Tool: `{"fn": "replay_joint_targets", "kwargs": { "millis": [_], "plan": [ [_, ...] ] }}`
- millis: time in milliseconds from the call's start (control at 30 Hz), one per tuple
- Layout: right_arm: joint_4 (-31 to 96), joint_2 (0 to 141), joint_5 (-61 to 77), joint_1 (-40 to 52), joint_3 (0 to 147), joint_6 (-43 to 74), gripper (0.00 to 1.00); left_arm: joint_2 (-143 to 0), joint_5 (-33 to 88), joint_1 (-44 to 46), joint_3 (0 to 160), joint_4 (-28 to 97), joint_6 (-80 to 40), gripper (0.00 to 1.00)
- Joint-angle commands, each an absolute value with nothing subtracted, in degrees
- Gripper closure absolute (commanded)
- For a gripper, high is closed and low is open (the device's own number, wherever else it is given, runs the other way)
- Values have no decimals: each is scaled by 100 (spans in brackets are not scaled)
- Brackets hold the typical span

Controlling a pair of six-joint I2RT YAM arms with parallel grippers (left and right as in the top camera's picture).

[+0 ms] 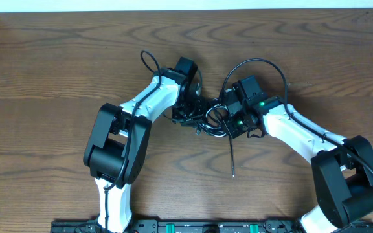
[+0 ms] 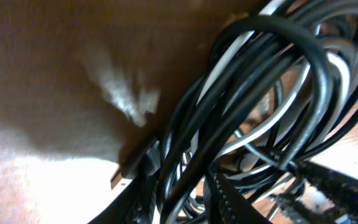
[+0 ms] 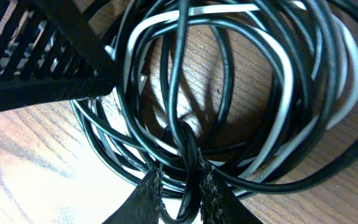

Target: Untangle cables

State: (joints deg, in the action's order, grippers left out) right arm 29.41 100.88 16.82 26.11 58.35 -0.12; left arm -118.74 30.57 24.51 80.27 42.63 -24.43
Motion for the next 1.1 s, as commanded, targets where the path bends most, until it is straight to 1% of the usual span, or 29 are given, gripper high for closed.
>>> {"fn": "replay_joint_targets", "kwargs": {
  "millis": [0, 300, 467, 733, 767, 800, 833, 967, 1067],
  "plan": [
    [2980, 10138, 1573, 2703, 5909, -93, 81, -12025, 2893, 2480, 8009, 4167, -2497, 70],
    [2908, 10138, 1358, 2709, 5680, -69, 81, -12025, 2891, 2484, 8009, 4007, -2497, 70],
    [2805, 10138, 1201, 2705, 5546, -51, 83, -12025, 2891, 2486, 8007, 3951, -2497, 70],
    [2322, 10138, 969, 2679, 5085, 351, 86, -12025, 2821, 2639, 8003, 3804, -2499, 70],
    [2333, 10138, 950, 2663, 5085, 392, 87, -12025, 2751, 2668, 8003, 3804, -2504, 70],
    [2338, 10138, 932, 2644, 5085, 449, 91, -12025, 2617, 2714, 8003, 3802, -2528, 70],
    [2344, 10138, 937, 2626, 5085, 471, 99, -12025, 2488, 2755, 8003, 3802, -2565, 70],
    [2438, 10136, 1033, 2539, 5109, 714, 99, -12025, 2388, 2882, 8003, 3743, -2561, 70],
    [2613, 10136, 1529, 2318, 5175, 727, 99, -12025, 2359, 2923, 8003, 3706, -2563, 70]
  ]
}}
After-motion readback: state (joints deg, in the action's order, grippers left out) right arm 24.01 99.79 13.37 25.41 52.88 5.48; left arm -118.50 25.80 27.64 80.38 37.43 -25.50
